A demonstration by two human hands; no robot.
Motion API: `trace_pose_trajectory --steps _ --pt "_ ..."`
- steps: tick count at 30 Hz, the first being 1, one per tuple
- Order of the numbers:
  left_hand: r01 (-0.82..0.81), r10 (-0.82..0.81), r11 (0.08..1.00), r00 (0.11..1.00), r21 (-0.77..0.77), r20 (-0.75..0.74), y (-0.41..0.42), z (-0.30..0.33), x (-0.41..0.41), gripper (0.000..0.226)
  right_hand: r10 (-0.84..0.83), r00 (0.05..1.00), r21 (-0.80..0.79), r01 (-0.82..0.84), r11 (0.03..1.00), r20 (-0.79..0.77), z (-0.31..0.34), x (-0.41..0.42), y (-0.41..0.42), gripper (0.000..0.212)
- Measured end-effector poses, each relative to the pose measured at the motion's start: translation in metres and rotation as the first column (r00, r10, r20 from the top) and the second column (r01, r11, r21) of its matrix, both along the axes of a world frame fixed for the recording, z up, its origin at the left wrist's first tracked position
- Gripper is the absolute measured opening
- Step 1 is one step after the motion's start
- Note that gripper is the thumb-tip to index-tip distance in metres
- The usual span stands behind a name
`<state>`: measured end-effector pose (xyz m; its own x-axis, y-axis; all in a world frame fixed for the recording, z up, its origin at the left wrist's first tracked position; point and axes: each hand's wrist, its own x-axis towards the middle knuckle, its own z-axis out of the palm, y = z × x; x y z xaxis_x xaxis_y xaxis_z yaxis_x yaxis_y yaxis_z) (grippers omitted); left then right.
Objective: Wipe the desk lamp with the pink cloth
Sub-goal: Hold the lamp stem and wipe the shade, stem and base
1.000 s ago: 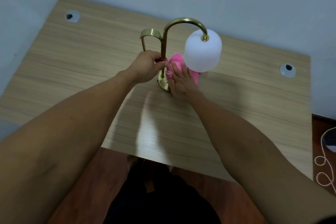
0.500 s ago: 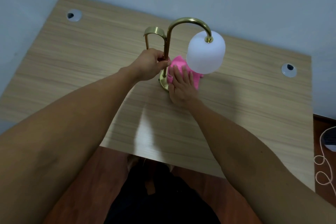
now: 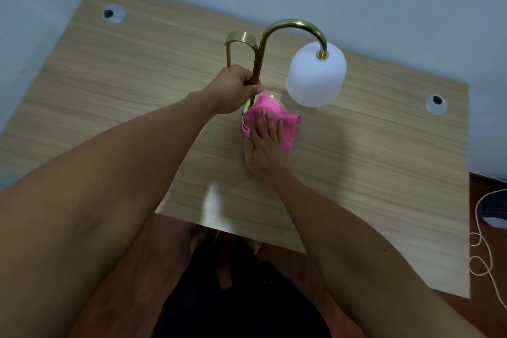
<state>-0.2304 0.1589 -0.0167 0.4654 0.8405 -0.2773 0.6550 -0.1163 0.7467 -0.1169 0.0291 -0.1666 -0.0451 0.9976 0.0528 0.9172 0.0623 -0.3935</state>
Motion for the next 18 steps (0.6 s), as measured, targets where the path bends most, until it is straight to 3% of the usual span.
trace_pose_trajectory --steps 9,15,18 --pt "0.014 -0.014 1.0 1.0 -0.009 -0.002 0.0 0.002 -0.002 0.026 0.198 0.973 -0.007 -0.198 0.98 0.12 -0.012 0.053 -0.007 0.058" --pt "0.015 -0.015 1.0 1.0 -0.007 0.003 0.001 0.0 -0.002 0.023 -0.062 0.998 -0.131 0.06 0.99 -0.01 0.003 0.05 0.014 0.059" --pt "0.012 -0.012 1.0 1.0 -0.002 -0.001 0.001 0.0 -0.001 0.022 -0.131 0.991 -0.133 0.136 0.982 0.04 -0.003 0.034 0.014 0.062"
